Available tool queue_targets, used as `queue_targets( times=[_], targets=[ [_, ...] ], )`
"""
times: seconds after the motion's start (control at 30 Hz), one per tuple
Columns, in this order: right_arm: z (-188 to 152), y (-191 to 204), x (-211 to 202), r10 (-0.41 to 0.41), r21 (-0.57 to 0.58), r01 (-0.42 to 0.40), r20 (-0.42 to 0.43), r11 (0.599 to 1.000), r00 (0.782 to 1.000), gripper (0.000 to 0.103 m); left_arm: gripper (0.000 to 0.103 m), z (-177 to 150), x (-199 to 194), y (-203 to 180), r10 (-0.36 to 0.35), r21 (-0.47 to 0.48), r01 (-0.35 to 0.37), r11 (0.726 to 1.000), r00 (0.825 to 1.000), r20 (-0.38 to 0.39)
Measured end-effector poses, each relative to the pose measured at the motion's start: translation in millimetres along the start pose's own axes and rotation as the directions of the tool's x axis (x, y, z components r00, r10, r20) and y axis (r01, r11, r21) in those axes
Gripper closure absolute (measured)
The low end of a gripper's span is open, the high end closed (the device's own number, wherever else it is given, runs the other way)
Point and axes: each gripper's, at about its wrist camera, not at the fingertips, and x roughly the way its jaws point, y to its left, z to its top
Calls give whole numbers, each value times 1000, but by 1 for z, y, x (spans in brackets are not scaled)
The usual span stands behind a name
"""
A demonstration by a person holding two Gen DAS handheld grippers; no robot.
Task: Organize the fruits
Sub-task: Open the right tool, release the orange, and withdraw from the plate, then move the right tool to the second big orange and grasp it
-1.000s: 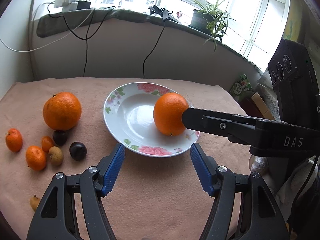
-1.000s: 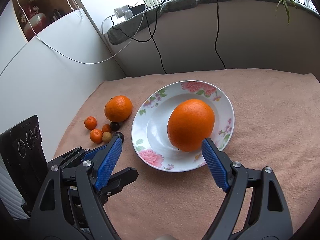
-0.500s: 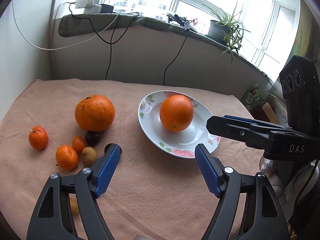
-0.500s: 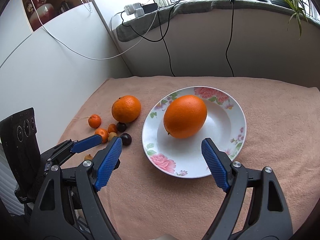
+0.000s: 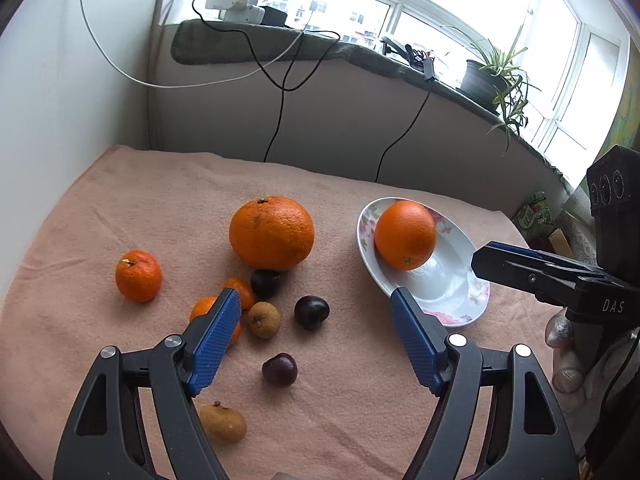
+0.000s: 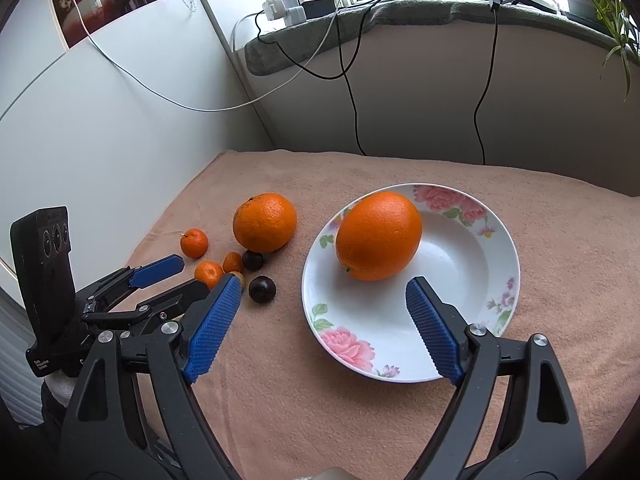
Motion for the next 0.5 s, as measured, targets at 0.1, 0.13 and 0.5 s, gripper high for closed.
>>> queue_targets(
  times=[0.1,0.13,0.5],
  targets=[
    [5,5,6,2,-11,-2,-7,1000,1000,16,26,2,-1,8,-1,-12,1,1000,1000,1],
    [7,6,8,3,-15,-4,-10,1000,1000,16,26,3,-1,11,1,-17,-1,1000,1000,2],
    [26,20,36,8,-54,-11,-56,998,998,15,26,12,7,31,1,-58,-1,998,1000,0]
  ],
)
